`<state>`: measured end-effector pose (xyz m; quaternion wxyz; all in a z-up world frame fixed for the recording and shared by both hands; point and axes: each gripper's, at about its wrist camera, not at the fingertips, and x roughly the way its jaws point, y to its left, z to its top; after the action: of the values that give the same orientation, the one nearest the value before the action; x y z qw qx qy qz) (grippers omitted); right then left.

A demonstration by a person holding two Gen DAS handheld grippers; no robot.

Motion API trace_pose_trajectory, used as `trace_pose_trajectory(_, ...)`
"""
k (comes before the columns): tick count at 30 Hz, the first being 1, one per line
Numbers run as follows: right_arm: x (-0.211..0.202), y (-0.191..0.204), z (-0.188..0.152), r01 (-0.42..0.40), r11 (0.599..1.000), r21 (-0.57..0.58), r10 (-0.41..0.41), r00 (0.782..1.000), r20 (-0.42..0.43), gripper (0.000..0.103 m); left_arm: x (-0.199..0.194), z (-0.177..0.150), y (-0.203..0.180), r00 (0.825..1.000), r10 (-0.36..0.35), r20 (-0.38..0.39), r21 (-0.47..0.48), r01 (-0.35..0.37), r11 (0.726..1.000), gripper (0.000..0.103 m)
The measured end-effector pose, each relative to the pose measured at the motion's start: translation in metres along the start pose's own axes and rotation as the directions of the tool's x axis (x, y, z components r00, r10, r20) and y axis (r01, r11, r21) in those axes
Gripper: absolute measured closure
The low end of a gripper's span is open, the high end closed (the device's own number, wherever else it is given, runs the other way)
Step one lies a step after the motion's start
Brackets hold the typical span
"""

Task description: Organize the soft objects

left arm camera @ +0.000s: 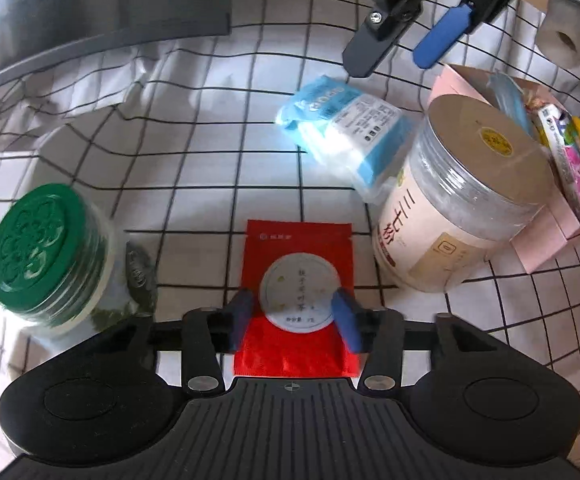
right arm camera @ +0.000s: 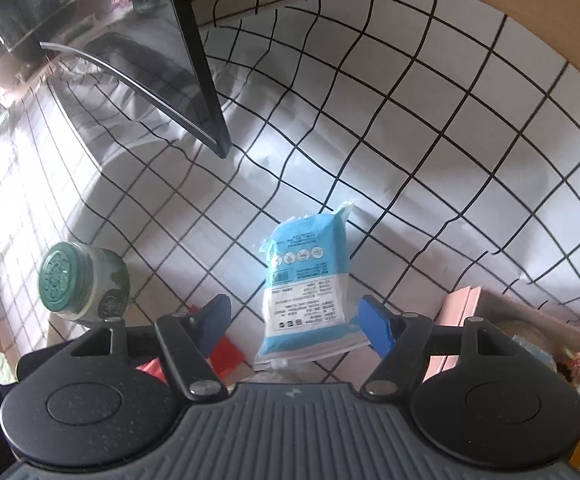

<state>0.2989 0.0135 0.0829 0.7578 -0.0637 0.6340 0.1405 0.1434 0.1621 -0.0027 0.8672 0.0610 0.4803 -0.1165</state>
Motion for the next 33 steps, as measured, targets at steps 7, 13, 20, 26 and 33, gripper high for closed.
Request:
trace_pose_trajectory(7,0.008,-0.007,0.008,0.014,1.000,-0.020,-0.015,1.000,-0.019,0.032,0.005,0.002,0.002,1.000,-0.008,0.021,-0.041,0.009,0.999,0.033)
trace_pose_trajectory(13,0.023,-0.014,0.015,0.021,0.999,-0.043,-0.023,0.998,-0.051,0.026,0.005,0.001,-0.011,0.998,0.045,0.038,0.009,-0.045,0.999,0.039)
trace_pose_trajectory(20,0.078,-0.010,0.027,-0.052,0.997,-0.051,0.039,0.969,-0.243,0.025,-0.008,-0.004,-0.006,0.998,0.022,0.057,-0.017,-0.021,1.000,0.088)
trace_pose_trajectory(26,0.071,0.008,0.029,-0.016,0.996,-0.084,-0.004,0.973,-0.229,0.025,-0.024,-0.013,0.012,0.998,-0.037,0.050,-0.138,0.044,0.989,0.089)
trace_pose_trajectory(33,0.017,0.061,0.008,0.000,0.992,-0.129,-0.006,0.999,-0.042,0.036,-0.052,-0.044,0.031,0.994,0.032,0.101,-0.161,-0.016,0.987,0.087)
